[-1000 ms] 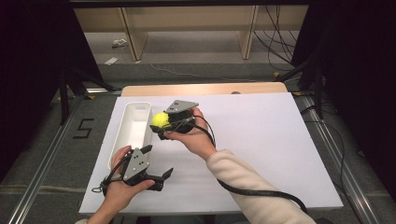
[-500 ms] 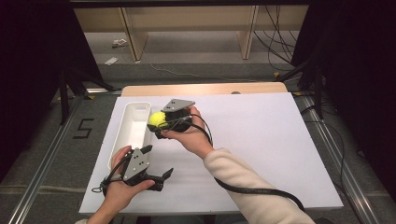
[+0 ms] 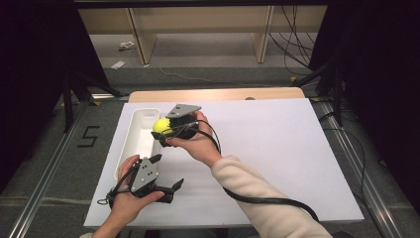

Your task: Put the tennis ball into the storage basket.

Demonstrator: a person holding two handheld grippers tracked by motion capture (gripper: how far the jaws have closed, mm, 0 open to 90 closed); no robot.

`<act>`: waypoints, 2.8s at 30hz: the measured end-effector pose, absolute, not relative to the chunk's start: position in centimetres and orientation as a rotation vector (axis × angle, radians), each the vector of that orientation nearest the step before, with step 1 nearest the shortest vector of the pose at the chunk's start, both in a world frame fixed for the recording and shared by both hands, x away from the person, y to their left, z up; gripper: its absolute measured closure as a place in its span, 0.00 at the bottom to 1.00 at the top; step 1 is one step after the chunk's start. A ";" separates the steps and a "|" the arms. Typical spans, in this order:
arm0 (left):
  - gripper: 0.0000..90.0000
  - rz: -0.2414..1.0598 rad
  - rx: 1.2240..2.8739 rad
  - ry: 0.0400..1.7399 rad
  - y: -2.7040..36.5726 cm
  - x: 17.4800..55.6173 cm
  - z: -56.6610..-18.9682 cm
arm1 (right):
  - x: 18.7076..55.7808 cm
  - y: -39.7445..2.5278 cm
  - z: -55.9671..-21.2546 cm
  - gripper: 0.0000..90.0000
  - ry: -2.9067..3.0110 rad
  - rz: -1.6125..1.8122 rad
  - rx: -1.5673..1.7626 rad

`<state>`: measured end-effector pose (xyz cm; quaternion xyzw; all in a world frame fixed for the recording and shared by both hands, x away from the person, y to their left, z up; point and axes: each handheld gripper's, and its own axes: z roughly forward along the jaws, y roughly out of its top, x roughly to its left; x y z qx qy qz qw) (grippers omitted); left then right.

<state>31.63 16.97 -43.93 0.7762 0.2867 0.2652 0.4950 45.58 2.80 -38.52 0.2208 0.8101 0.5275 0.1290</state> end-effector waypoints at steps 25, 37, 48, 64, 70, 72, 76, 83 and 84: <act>0.00 0.644 1.882 0.692 16.9 31.6 -43.9 | 46.0 4.5 -38.4 0.30 2.392 1.521 0.626; 0.00 0.645 1.882 0.692 17.0 31.6 -43.9 | 46.3 5.3 -38.4 0.30 2.397 1.534 0.621; 0.00 0.642 1.884 0.692 16.9 31.5 -43.9 | 46.5 5.9 -38.6 0.30 2.417 1.532 0.612; 0.00 0.647 1.883 0.688 16.9 31.5 -43.9 | 46.6 6.9 -39.1 0.30 2.454 1.530 0.596; 0.00 0.648 1.883 0.687 16.9 31.5 -43.9 | 46.7 7.3 -39.2 0.30 2.466 1.525 0.589; 0.00 0.647 1.883 0.687 16.9 31.5 -43.9 | 46.7 7.5 -39.1 0.30 2.467 1.525 0.580; 0.00 0.643 1.884 0.689 16.8 31.5 -43.9 | 46.8 7.7 -38.9 0.30 2.465 1.528 0.572; 0.00 0.646 1.884 0.686 16.8 31.5 -43.9 | 46.8 8.1 -38.9 0.30 2.475 1.524 0.571; 0.00 0.645 1.886 0.686 16.8 31.5 -43.9 | 46.9 8.1 -38.9 0.30 2.481 1.519 0.571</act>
